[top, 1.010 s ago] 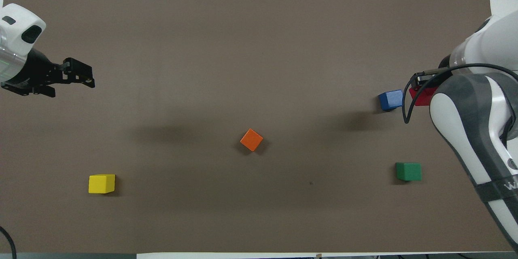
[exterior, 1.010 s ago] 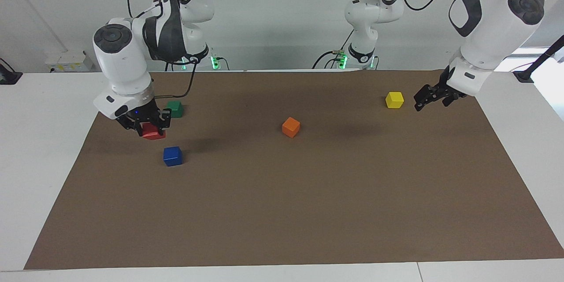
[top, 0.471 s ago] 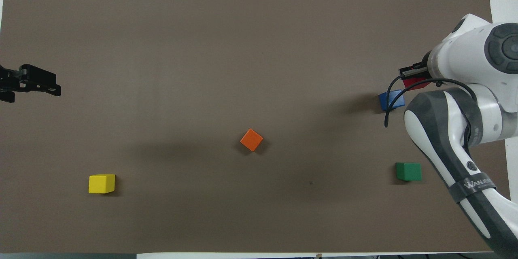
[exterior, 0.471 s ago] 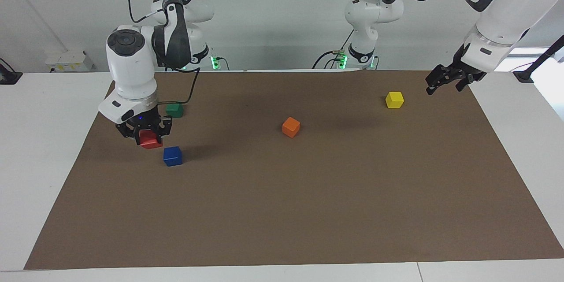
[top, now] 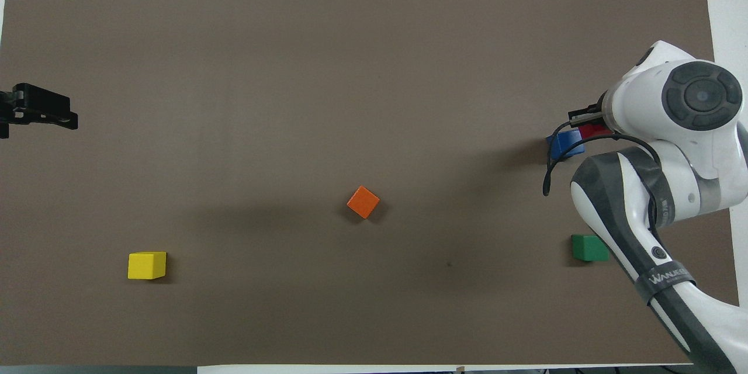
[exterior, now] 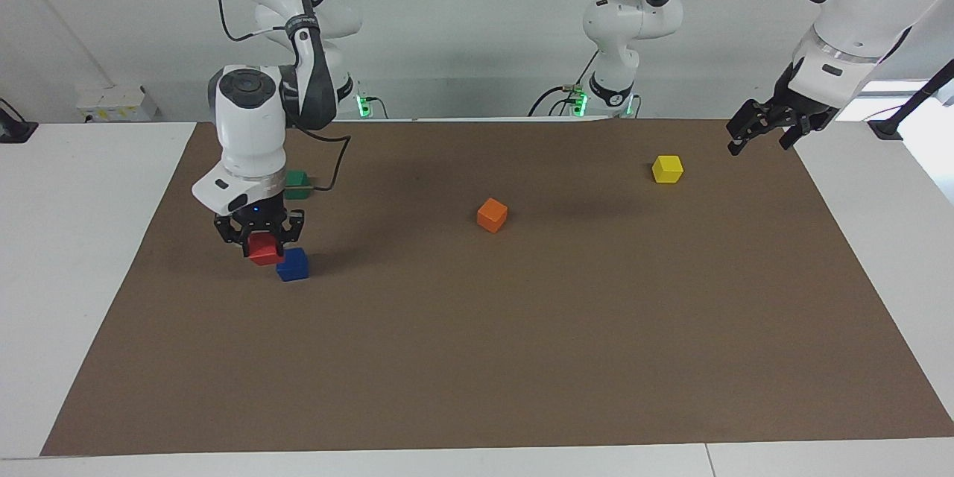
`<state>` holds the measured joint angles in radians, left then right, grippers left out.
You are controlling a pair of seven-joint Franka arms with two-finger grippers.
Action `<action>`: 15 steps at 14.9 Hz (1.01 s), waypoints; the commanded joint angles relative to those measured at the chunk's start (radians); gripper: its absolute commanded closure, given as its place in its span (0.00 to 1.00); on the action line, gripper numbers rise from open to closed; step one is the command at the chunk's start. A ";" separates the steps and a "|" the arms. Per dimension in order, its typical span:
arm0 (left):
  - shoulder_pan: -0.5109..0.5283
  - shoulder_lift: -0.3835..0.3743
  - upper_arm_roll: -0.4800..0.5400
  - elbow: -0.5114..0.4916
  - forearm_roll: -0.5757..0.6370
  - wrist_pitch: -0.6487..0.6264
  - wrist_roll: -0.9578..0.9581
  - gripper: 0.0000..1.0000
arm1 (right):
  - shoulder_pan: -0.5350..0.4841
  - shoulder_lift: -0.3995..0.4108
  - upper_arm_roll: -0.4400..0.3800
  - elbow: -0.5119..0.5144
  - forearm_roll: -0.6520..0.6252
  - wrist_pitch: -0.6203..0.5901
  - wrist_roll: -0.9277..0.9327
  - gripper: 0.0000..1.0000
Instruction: Transfer red block to right arm and stack on blue block
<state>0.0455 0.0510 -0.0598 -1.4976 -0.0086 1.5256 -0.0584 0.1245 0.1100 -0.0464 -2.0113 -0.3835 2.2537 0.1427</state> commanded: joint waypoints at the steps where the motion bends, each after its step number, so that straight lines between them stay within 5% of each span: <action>1: -0.009 -0.017 -0.002 -0.038 0.019 -0.005 0.011 0.00 | 0.029 -0.033 0.002 -0.030 -0.072 -0.045 0.051 1.00; 9: -0.013 -0.023 -0.002 -0.043 0.019 -0.059 0.006 0.00 | 0.040 -0.023 0.002 -0.047 -0.158 -0.019 0.207 1.00; 15: -0.010 -0.023 0.000 -0.039 0.019 -0.051 0.008 0.00 | 0.066 -0.029 0.002 -0.122 -0.158 0.268 0.406 1.00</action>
<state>0.0424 0.0508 -0.0653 -1.5175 -0.0086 1.4772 -0.0584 0.1951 0.1055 -0.0434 -2.0738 -0.5146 2.4405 0.4903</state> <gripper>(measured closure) 0.000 0.423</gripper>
